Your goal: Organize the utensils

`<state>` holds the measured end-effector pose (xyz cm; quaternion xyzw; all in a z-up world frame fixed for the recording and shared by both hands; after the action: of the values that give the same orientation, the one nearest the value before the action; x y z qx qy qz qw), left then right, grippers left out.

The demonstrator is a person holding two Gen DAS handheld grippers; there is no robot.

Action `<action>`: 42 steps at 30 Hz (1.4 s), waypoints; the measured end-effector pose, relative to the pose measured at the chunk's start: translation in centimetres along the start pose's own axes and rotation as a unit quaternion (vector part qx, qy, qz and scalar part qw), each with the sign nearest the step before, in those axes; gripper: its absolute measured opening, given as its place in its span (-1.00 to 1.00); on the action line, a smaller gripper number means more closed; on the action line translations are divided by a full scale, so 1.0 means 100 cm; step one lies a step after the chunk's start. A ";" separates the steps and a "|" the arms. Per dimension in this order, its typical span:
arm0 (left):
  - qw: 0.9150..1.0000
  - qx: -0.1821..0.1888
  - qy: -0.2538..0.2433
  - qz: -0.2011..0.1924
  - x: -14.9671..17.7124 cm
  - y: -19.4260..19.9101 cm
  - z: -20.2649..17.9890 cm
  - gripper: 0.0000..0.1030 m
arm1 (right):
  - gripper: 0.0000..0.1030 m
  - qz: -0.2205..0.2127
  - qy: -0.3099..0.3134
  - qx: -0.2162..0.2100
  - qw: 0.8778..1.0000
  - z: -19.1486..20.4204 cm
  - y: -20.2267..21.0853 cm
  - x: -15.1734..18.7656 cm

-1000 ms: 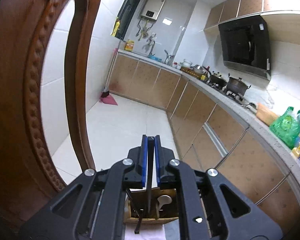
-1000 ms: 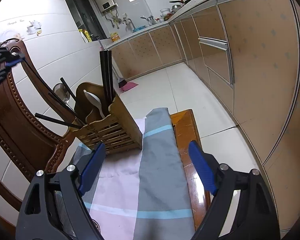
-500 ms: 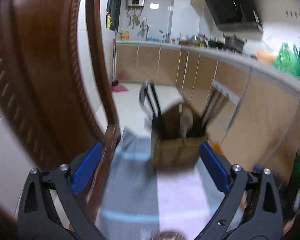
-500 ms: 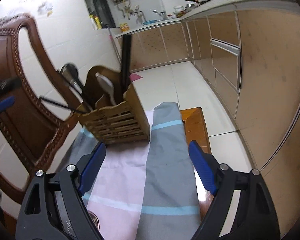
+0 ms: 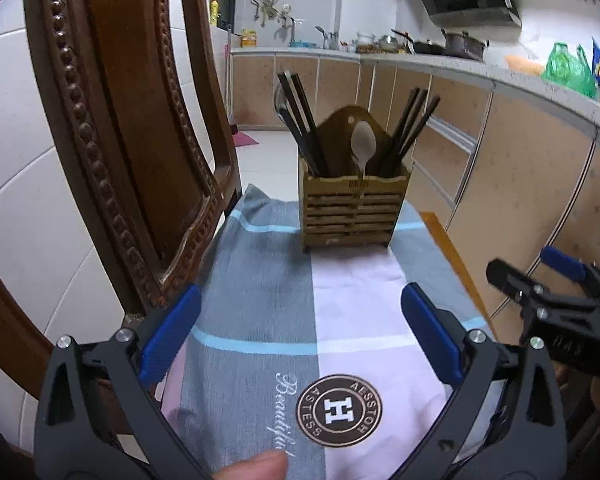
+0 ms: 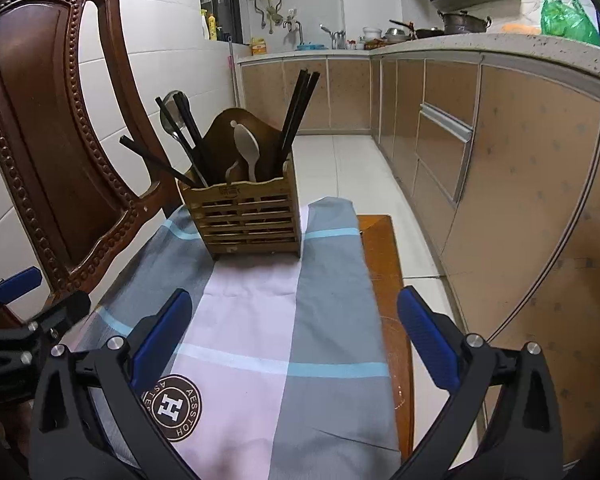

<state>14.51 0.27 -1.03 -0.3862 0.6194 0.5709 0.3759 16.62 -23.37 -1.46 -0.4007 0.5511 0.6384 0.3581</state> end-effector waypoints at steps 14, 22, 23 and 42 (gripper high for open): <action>0.999 0.000 0.007 -0.032 -0.013 0.002 0.006 0.92 | 0.94 -0.034 -0.001 0.014 0.999 0.000 0.004 -0.004; 0.999 0.000 0.008 -0.036 -0.016 0.001 0.009 0.92 | 0.94 -0.032 -0.001 0.014 0.999 -0.001 0.001 -0.003; 0.999 0.001 0.008 -0.036 -0.016 0.001 0.009 0.92 | 0.94 -0.032 -0.002 0.014 0.999 -0.002 0.002 -0.003; 0.999 0.002 0.008 -0.033 -0.015 -0.001 0.007 0.92 | 0.94 -0.034 -0.009 0.019 0.999 -0.009 0.002 -0.004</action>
<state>15.24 1.08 0.22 -0.4104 0.6106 0.5535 0.3904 16.67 -24.35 -1.10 -0.4065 0.5458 0.6189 0.3923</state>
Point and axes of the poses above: each gripper's, at about its wrist camera, not at the fingertips, and y roughly against the way its jaws point, z to its left, x to its underside, the point moved 1 cm from there along -y, roughly the way its jaws point, and after that the axes turned 11 degrees about -z, right-handed, at the moved point
